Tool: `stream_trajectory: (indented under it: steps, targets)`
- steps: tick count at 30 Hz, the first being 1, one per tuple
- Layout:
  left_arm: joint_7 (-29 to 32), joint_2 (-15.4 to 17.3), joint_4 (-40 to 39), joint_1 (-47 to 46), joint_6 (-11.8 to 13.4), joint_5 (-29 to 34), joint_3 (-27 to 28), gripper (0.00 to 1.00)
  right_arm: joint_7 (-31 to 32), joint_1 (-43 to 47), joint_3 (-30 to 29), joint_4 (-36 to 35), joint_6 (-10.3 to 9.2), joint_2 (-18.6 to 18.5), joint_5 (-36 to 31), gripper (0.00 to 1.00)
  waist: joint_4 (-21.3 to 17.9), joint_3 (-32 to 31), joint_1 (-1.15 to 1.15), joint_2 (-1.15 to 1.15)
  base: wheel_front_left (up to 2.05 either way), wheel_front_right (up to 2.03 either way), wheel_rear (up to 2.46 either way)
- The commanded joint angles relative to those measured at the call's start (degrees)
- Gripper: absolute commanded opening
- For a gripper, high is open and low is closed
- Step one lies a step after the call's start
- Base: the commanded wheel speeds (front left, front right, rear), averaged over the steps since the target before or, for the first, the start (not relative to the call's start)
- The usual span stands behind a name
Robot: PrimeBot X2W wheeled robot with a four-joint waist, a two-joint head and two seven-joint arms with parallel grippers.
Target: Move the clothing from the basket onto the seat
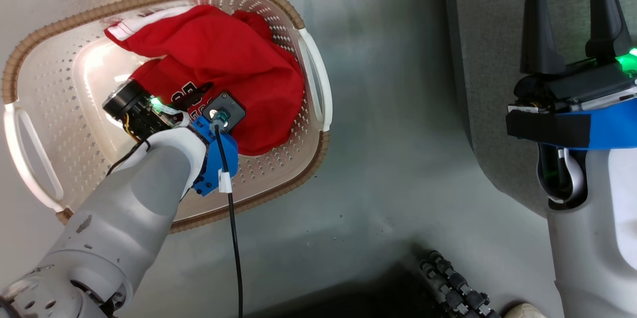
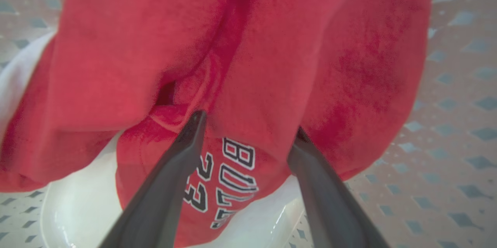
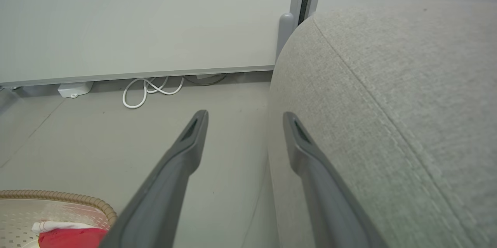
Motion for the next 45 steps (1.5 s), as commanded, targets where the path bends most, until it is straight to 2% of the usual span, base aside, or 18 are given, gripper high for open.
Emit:
stream_trajectory:
  steps: [1,6,7,8,9,10,21,33,38,45]
  targets:
    - [0.9,0.0,0.5,-1.3,-0.1,-0.1,-0.5,1.0,0.0,-1.1,-0.3,-0.6,0.02,-0.3,-0.3,1.0,0.1,0.9,-0.01,0.0,0.0,0.0,0.0]
    - [1.7,-0.4,1.0,-2.3,-0.1,-0.3,-0.8,1.0,0.0,-1.0,-0.5,-0.8,0.03,-0.4,-0.3,1.0,0.1,2.0,-0.01,0.0,0.0,0.0,0.0]
    - [2.0,-0.5,1.0,-2.4,-0.1,-0.3,-0.9,0.94,0.0,-1.0,-0.6,-0.8,0.02,-0.5,-0.3,1.0,0.2,2.1,-0.01,0.0,0.0,0.0,0.0]
    - [2.1,-0.7,1.0,-2.5,-0.1,-0.3,-1.0,0.45,0.0,-1.0,-0.7,-0.9,0.03,-0.5,-0.4,1.0,0.2,2.2,-0.01,0.0,0.0,0.0,0.0]
    - [2.1,-0.8,1.1,-2.7,-0.1,-0.3,-1.0,0.09,0.0,-1.0,-0.7,-0.9,0.03,-0.5,-0.3,1.0,0.3,2.3,-0.01,0.0,0.0,0.0,0.0]
    - [2.1,-0.9,1.1,-2.7,-0.1,-0.5,-1.1,0.0,0.0,-1.0,-0.7,-0.9,0.03,-0.6,-0.4,1.0,0.3,2.4,-0.01,0.0,0.0,0.0,0.0]
    - [0.1,-1.9,1.2,-2.5,-0.1,-1.5,-2.2,0.0,0.0,-1.2,-0.7,-0.4,0.02,-0.8,-0.6,1.0,1.4,1.3,-0.01,0.0,0.0,0.0,0.0]
    - [-4.3,-5.0,-1.6,0.2,-0.1,-3.4,-2.0,0.0,0.0,0.9,-1.5,0.7,0.02,-2.3,-1.1,1.0,5.8,-5.9,-0.01,0.0,0.0,0.0,0.0]
    - [-4.7,-5.9,-6.7,1.3,1.3,-3.7,0.1,0.0,0.0,2.4,-1.7,1.6,0.02,-3.2,-1.3,1.0,8.2,-10.3,-0.01,0.0,0.0,0.0,0.0]
    - [-4.7,-4.8,-14.6,5.0,3.2,-2.6,5.1,0.0,0.0,5.0,-2.0,3.2,0.02,-3.9,-1.5,1.0,10.6,-17.1,-0.01,0.0,0.0,0.0,0.0]
